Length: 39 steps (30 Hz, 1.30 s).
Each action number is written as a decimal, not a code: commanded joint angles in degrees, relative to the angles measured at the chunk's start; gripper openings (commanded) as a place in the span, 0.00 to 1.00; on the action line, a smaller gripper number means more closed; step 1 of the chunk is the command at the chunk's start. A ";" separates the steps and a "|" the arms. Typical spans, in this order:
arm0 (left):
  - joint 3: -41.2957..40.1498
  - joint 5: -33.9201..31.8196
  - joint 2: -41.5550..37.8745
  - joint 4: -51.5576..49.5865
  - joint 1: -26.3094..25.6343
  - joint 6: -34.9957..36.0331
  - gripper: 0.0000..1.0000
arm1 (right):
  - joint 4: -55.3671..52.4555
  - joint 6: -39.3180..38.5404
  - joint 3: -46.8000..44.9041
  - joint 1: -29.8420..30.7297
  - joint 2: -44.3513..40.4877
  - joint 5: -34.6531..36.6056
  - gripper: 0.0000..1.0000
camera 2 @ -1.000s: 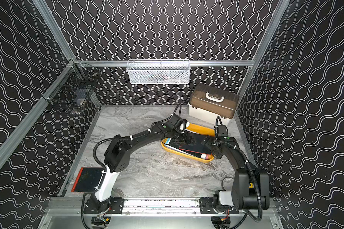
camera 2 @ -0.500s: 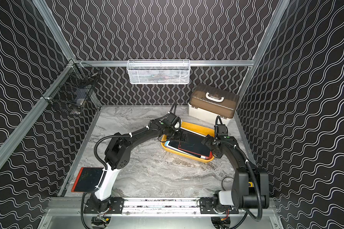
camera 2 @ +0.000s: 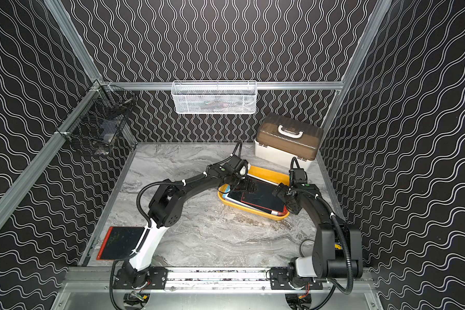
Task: Take out the writing tablet from the storage box
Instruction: Pick up the writing tablet from the storage box.
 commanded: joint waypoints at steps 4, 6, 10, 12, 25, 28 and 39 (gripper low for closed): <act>2.24 6.05 2.11 -4.89 -1.43 -2.37 0.99 | 1.20 0.16 0.96 0.09 0.90 -2.92 0.95; 1.45 8.36 0.19 -2.62 -1.36 -4.04 0.99 | 1.22 0.09 1.12 0.08 0.90 -2.86 0.95; 0.10 11.33 -4.28 1.34 -0.84 -6.34 0.99 | 1.11 0.04 1.05 0.08 0.72 -2.69 0.95; -0.80 13.49 -6.31 4.02 -0.31 -8.05 0.99 | 1.12 0.04 1.12 0.08 0.73 -2.61 0.95; -8.48 22.92 -7.32 20.15 2.72 -20.61 0.99 | -2.26 0.79 4.18 0.05 -3.79 0.93 0.96; -8.02 23.83 -6.23 21.09 2.69 -21.55 0.99 | -2.06 0.97 4.21 0.08 -4.85 1.60 0.97; -2.41 13.32 -8.72 1.35 3.14 -5.68 0.86 | -4.66 1.49 5.06 0.08 -5.14 4.51 0.97</act>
